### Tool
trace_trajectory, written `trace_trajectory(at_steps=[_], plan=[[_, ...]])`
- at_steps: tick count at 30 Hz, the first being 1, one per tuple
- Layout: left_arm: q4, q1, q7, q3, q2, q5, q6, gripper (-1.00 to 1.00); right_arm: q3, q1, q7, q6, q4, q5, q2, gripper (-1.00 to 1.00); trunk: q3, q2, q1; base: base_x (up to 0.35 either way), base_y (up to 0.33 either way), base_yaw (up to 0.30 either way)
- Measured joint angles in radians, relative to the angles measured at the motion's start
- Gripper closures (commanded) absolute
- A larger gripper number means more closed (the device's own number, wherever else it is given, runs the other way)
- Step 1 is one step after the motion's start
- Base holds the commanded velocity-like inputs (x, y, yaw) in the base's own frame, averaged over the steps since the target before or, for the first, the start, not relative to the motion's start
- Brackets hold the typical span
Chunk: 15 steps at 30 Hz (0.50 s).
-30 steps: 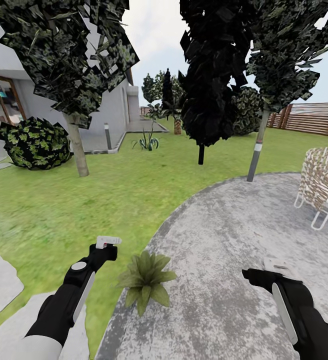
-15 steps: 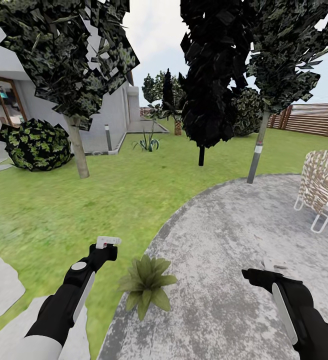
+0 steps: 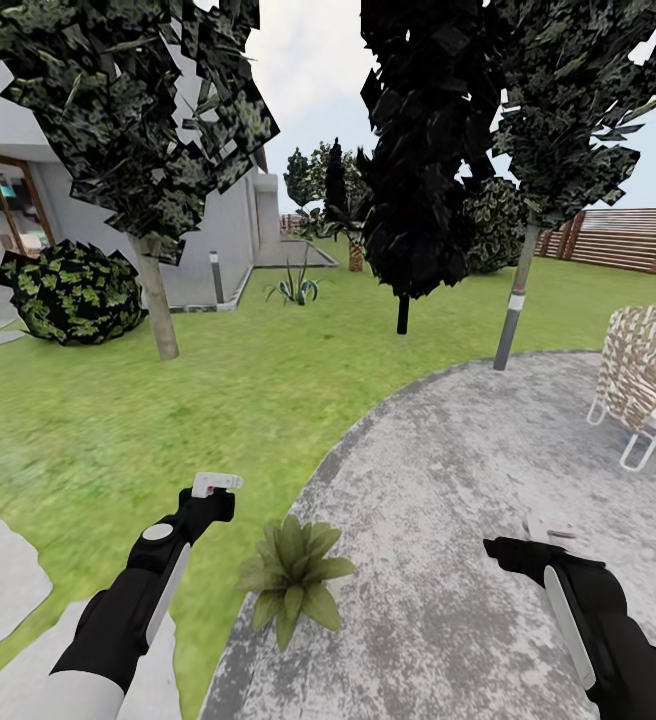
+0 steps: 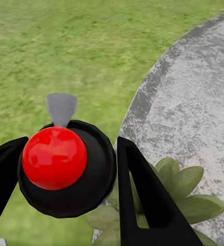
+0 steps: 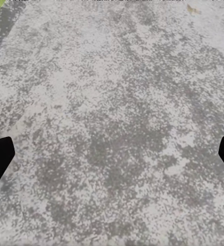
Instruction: Pick up the pesticide atomizer in the garden and spray insectifuge to fully cover both potted plants in the garden.
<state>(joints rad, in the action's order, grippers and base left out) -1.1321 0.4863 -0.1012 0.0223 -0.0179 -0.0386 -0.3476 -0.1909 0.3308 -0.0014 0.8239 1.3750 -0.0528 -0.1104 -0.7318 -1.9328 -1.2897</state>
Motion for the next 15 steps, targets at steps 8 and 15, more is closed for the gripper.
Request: trace_trajectory(at_steps=[8, 15], plan=[[0.0, 0.0, 0.0, 0.0, 0.0, -0.001, 0.0, 1.0, 0.0, 0.0, 0.0, 0.0, 0.0, 0.0, 0.0, -1.0, 0.003, 0.007, 0.004, 0.0, 0.0, 0.0], [0.0, 0.001, 0.0, 0.0, 0.0, -0.001, 0.0, 1.0, 0.0, 0.0, 0.0, 0.0, 0.0, 0.0, 0.0, -1.0, 0.003, 0.007, 0.004, 0.0, 0.0, 0.0]])
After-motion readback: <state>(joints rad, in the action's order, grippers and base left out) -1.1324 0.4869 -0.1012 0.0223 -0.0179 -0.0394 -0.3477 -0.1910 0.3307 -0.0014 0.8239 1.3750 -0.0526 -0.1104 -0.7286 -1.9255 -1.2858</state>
